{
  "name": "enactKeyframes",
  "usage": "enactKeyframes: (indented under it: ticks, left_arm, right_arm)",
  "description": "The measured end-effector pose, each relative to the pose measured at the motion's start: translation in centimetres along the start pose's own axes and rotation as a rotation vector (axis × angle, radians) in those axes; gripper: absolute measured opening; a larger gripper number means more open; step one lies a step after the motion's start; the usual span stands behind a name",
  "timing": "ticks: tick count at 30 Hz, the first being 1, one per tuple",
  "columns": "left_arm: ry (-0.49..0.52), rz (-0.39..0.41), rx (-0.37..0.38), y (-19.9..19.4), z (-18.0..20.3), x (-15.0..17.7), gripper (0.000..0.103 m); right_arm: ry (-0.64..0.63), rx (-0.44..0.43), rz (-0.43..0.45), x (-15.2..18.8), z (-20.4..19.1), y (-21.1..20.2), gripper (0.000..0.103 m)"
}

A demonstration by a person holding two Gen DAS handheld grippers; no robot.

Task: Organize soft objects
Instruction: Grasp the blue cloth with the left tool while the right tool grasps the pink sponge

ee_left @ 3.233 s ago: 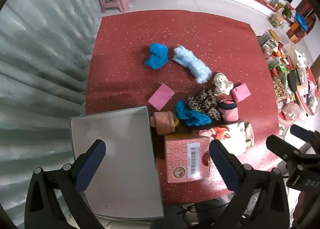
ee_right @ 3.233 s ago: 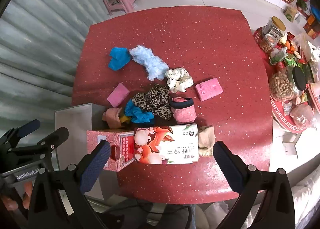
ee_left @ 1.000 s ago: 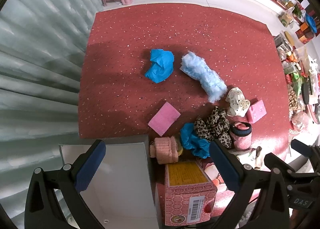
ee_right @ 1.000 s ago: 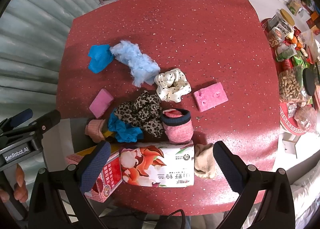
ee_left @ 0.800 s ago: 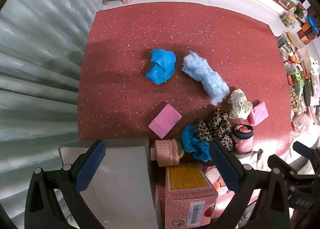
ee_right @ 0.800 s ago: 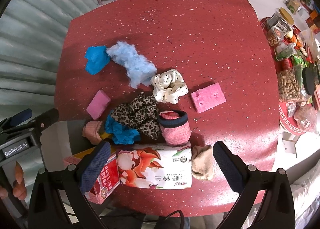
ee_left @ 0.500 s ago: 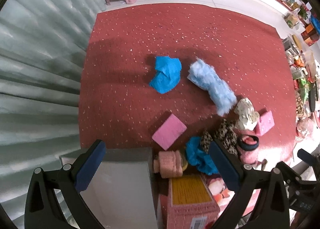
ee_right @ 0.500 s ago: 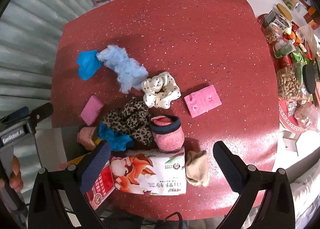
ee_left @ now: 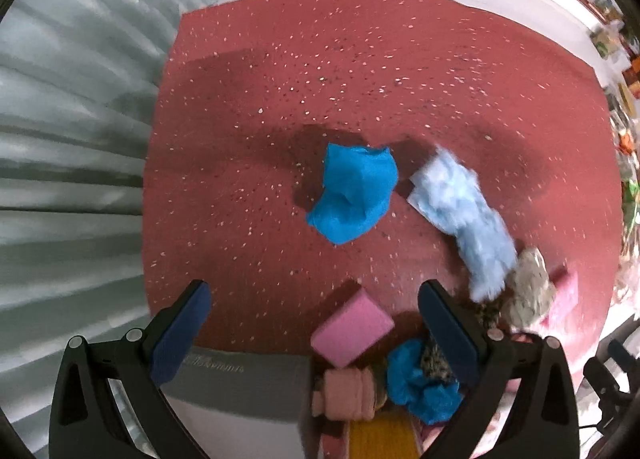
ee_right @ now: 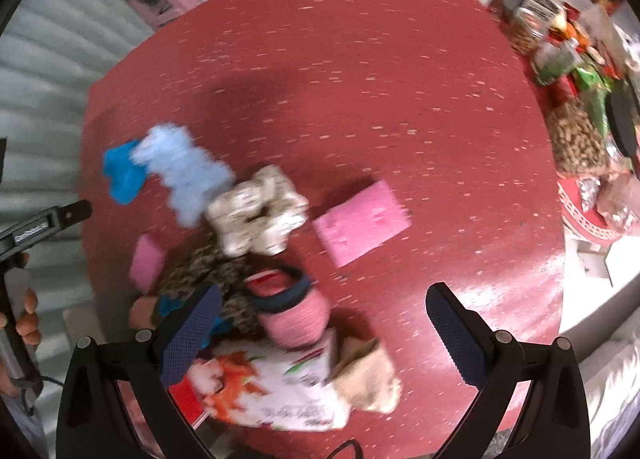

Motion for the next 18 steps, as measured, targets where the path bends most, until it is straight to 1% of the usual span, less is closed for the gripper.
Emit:
enactKeyframes:
  ticks: [4, 8, 9, 10, 12, 15, 18]
  left_arm:
    - [-0.02, -0.016, -0.001, 2.3, 0.1, -0.6, 0.103]
    - [-0.017, 0.003, 0.015, 4.2, 0.7, -1.3, 0.103]
    - [-0.014, 0.005, 0.019, 4.6, 0.9, -1.4, 0.103]
    - [-0.014, 0.005, 0.02, 4.9, 0.9, -1.4, 0.103]
    - [-0.021, 0.004, 0.024, 5.6, 0.9, -1.4, 0.103]
    - [-0.023, -0.001, 0.039, 6.5, 0.8, -1.4, 0.103]
    - [-0.003, 0.0, 0.036, 7.3, 1.3, -1.8, 0.103]
  right_arm:
    - [0.092, 0.015, -0.012, -0.3, 2.2, 1.7, 0.103]
    - [0.243, 0.025, -0.013, -0.6, 4.3, 3.8, 0.103]
    - [0.264, 0.023, -0.011, -0.7, 4.5, 4.3, 0.103]
    - [0.255, 0.026, -0.011, -0.9, 4.6, 4.8, 0.103]
    - [0.175, 0.054, -0.01, -1.0, 4.3, 5.5, 0.103]
    - [-0.031, 0.044, -0.011, -0.6, 3.0, 6.0, 0.103]
    - [-0.189, 0.074, -0.016, 0.0, 2.4, 6.8, 0.103]
Point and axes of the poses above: each gripper's, at about its wrist camera, not at the fingertips, and y roughly the way its jaws point, z to its right, x to its underside, the point moved 6 cm from there along y, roughly the way its jaws point, and after that the axes turned 11 degrees about z, right-handed, at the moved point
